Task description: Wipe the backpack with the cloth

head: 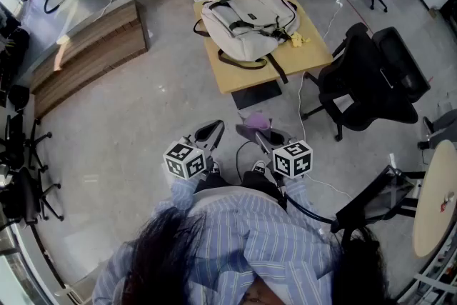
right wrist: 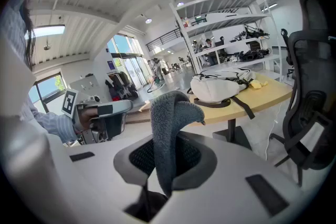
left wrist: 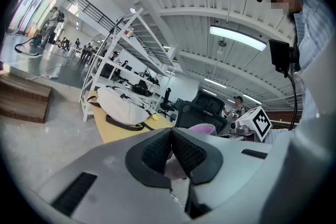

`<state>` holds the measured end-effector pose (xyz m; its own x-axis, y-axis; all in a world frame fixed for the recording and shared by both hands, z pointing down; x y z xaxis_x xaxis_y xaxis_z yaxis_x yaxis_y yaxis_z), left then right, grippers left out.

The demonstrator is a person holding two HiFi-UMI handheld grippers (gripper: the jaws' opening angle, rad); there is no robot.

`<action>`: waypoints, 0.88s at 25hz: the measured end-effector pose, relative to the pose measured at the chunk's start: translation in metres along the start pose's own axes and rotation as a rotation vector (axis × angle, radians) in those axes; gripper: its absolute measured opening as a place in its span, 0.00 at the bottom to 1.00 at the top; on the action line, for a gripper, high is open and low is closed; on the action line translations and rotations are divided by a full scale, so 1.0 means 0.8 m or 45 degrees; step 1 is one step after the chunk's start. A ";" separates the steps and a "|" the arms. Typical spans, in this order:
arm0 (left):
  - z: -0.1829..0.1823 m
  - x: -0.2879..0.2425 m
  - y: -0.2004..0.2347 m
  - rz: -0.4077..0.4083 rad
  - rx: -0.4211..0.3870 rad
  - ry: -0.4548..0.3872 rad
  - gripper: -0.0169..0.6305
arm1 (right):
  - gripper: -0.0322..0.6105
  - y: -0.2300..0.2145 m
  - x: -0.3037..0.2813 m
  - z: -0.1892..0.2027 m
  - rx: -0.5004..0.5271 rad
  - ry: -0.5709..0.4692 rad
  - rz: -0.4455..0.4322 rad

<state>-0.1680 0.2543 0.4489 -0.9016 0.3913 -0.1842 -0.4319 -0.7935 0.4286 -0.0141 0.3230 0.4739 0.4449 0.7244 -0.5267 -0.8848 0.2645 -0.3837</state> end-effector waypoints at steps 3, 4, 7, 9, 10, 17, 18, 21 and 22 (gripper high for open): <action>-0.007 -0.016 0.003 -0.004 -0.016 -0.015 0.04 | 0.11 -0.015 -0.001 -0.008 0.009 -0.004 0.013; -0.008 -0.020 0.004 -0.009 -0.018 -0.018 0.04 | 0.11 -0.020 0.000 -0.010 0.010 -0.004 0.015; -0.004 -0.030 0.003 -0.028 -0.017 -0.016 0.04 | 0.11 -0.031 0.001 -0.009 0.010 0.004 0.016; -0.003 -0.034 0.003 -0.038 -0.010 -0.016 0.04 | 0.11 -0.037 0.001 -0.010 0.009 0.006 0.009; -0.004 -0.036 0.004 -0.042 -0.005 -0.018 0.04 | 0.11 -0.039 0.000 -0.012 0.008 0.004 0.004; -0.002 -0.053 0.003 -0.082 0.022 -0.019 0.03 | 0.11 -0.061 -0.004 -0.026 0.004 -0.013 -0.045; -0.001 -0.055 0.002 -0.089 0.026 -0.019 0.03 | 0.11 -0.064 -0.005 -0.026 0.004 -0.009 -0.055; 0.001 -0.065 -0.001 -0.110 0.038 -0.022 0.04 | 0.11 -0.075 -0.005 -0.030 0.003 -0.002 -0.089; 0.001 -0.070 -0.003 -0.117 0.041 -0.024 0.04 | 0.11 -0.078 -0.005 -0.031 0.004 0.001 -0.102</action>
<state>-0.1168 0.2348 0.4591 -0.8574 0.4709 -0.2076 -0.5119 -0.7384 0.4390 0.0430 0.2879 0.4814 0.5144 0.7005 -0.4947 -0.8468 0.3237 -0.4221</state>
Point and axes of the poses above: the fingertips, and each gripper's own axes: x backward along the fingers, y to its left, z out of its underside, the point moved 4 cm from there along x, backward along the fingers, and after that the axes turned 2 degrees about -x, right-handed, at the moved point
